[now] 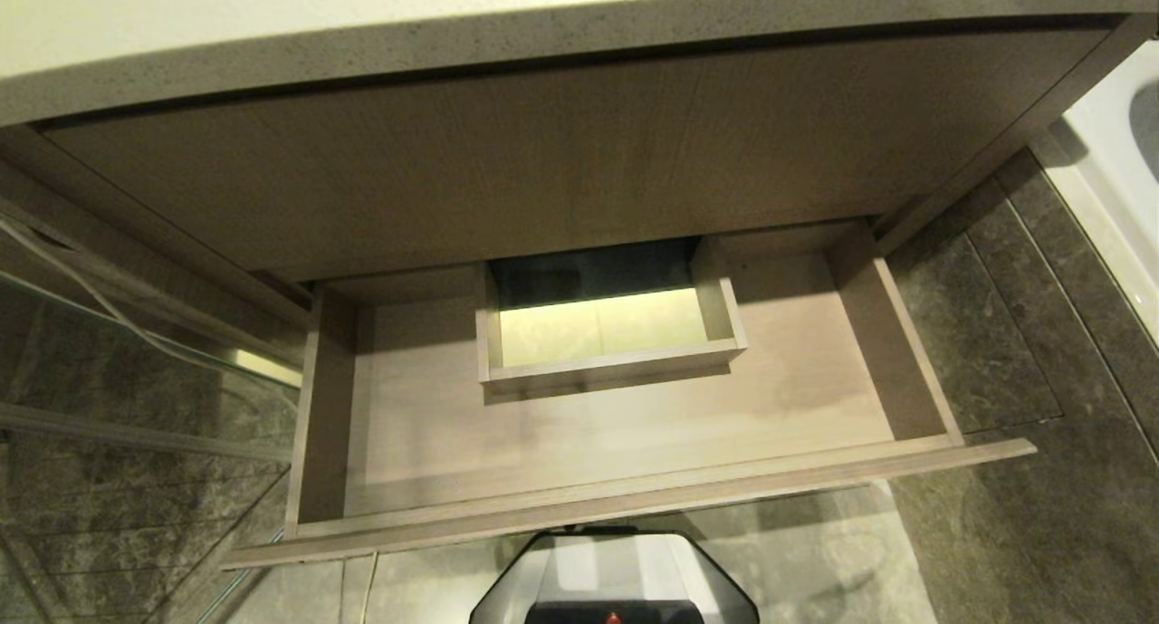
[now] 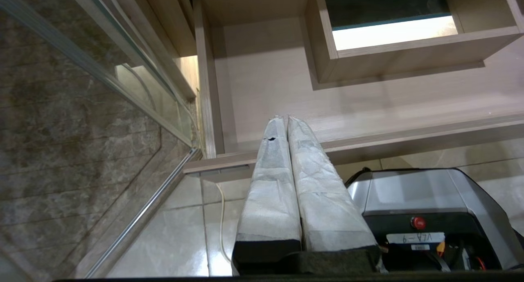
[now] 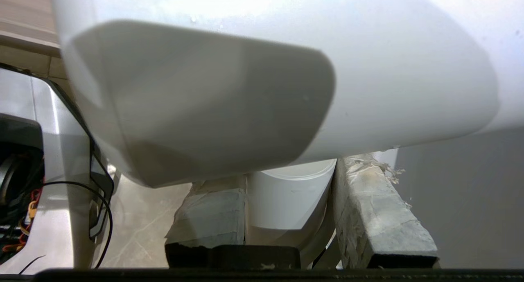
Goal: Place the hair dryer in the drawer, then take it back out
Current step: Put it into the drawer
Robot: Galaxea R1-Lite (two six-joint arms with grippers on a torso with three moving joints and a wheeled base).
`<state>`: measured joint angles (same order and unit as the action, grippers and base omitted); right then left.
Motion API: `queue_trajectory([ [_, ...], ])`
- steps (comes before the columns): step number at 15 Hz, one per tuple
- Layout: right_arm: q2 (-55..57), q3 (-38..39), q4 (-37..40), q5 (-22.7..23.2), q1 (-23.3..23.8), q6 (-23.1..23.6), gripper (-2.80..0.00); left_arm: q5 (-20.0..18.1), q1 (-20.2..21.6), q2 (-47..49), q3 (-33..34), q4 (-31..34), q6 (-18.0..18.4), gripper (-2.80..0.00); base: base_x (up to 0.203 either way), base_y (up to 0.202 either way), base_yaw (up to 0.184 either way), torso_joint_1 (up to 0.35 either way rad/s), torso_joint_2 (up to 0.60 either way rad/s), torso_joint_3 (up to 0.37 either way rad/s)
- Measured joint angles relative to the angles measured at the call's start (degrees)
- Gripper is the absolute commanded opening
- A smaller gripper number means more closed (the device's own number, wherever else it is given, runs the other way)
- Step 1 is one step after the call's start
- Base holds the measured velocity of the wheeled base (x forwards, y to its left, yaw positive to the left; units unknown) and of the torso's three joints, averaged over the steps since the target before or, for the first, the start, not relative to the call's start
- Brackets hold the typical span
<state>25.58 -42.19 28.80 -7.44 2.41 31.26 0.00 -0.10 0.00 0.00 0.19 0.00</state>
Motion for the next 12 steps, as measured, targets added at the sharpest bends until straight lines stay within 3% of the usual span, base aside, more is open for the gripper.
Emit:
queue_trajectory([
  [5, 0.5, 0.0, 0.54, -4.06, -0.02, -0.04, -2.8, 0.0, 0.0, 0.0, 0.0, 0.03, 0.0, -2.8, 0.0, 0.0, 0.0, -0.326, 0.5, 0.165],
  [8, 1.75, 0.74, 0.73, -3.71, -0.3, -0.22, -2.8, -0.02, 0.0, 0.0, 0.0, -0.02, 0.0, -2.8, 0.0, 0.0, 0.0, -0.261, 0.4, 0.163],
  [12, 7.65, -1.64, 2.63, -3.69, -0.74, -0.06, -2.8, 0.0, 0.0, 0.0, 0.0, -0.11, 0.0, -2.8, 0.0, 0.0, 0.0, 0.003, 0.29, 0.268],
])
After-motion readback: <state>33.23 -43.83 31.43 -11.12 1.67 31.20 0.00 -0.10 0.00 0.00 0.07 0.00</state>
